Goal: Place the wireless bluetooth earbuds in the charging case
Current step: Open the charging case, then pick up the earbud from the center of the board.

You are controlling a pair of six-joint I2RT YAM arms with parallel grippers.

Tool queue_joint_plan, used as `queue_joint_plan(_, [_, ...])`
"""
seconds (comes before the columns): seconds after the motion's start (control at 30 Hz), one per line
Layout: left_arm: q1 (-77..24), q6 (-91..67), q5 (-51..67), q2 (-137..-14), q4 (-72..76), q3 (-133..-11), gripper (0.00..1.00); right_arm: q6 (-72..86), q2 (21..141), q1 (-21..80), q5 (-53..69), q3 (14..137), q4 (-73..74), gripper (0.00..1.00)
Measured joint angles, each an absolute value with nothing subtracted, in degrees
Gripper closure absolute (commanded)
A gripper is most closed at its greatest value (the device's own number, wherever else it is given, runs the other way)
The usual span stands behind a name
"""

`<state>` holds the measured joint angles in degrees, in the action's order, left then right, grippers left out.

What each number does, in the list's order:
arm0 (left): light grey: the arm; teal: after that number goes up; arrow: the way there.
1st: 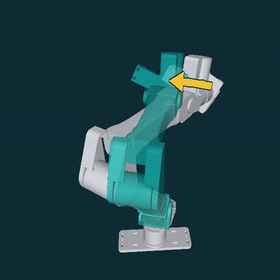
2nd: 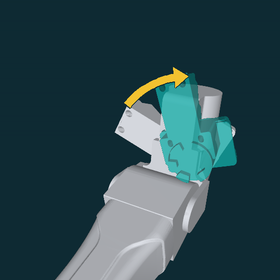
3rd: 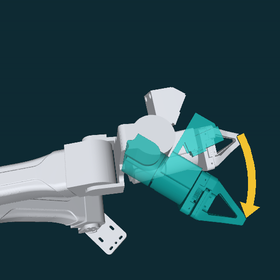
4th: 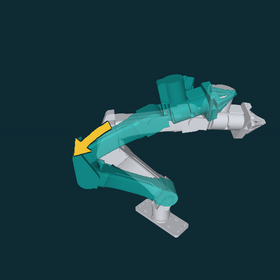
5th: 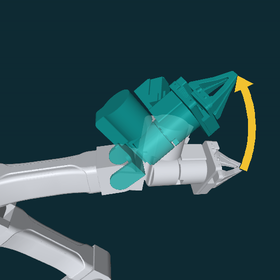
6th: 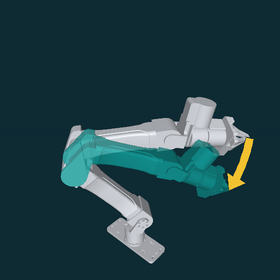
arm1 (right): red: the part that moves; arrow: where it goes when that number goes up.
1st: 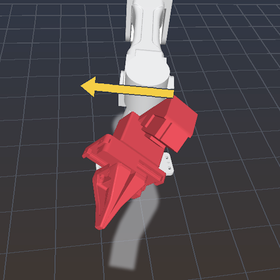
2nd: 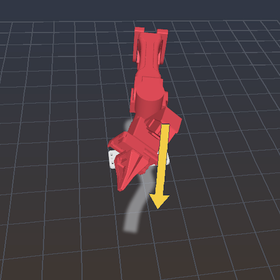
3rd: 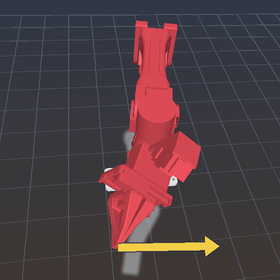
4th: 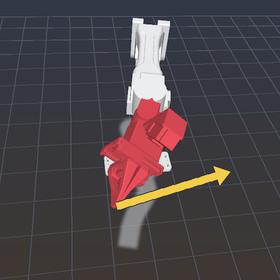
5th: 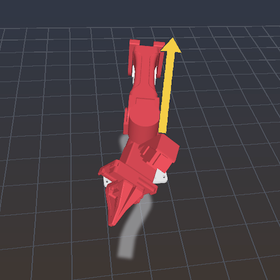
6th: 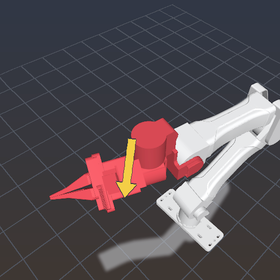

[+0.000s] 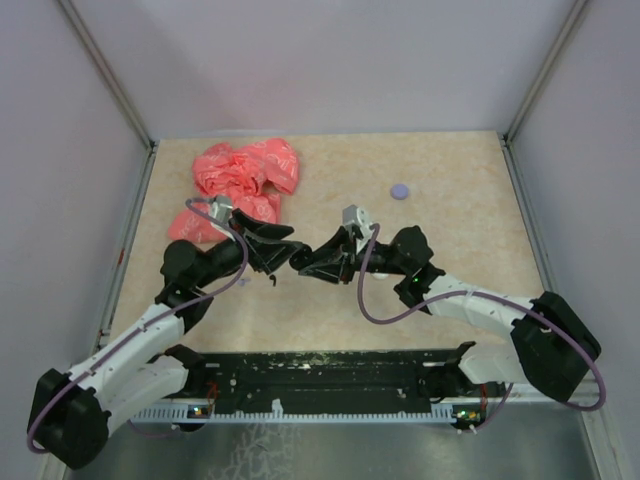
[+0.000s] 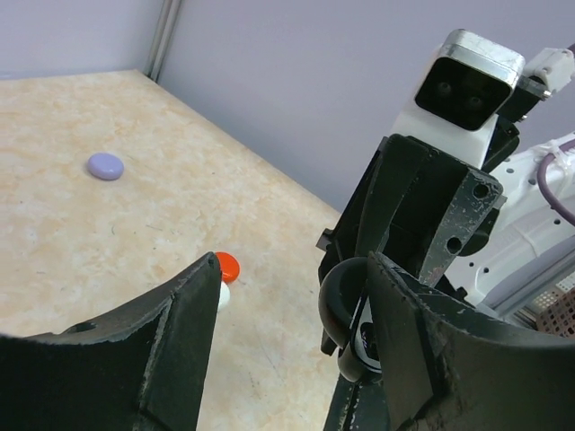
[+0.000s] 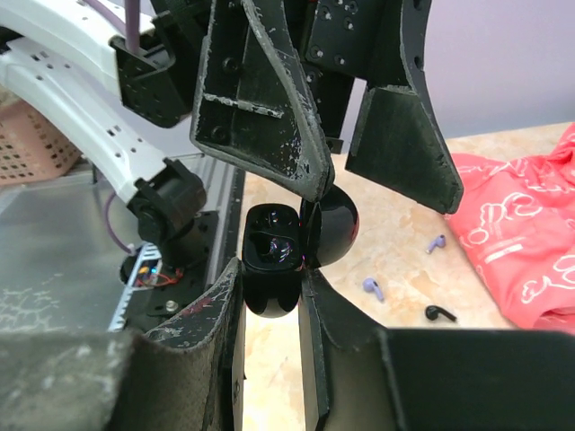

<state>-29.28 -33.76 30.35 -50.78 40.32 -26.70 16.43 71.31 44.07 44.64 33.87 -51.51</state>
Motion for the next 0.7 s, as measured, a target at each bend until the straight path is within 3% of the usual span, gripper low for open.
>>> queue_joint_plan(0.13, [-29.28,-32.84,28.86,-49.84,36.03,-27.38,0.22,13.21,70.72,44.10,42.92,33.85,-48.38,1.00])
queue_joint_plan(0.7, [-29.21,-26.48,9.93,-50.35,-6.24,-39.38,0.20,-1.13,66.52,44.14,29.19,21.37,-43.51,1.00])
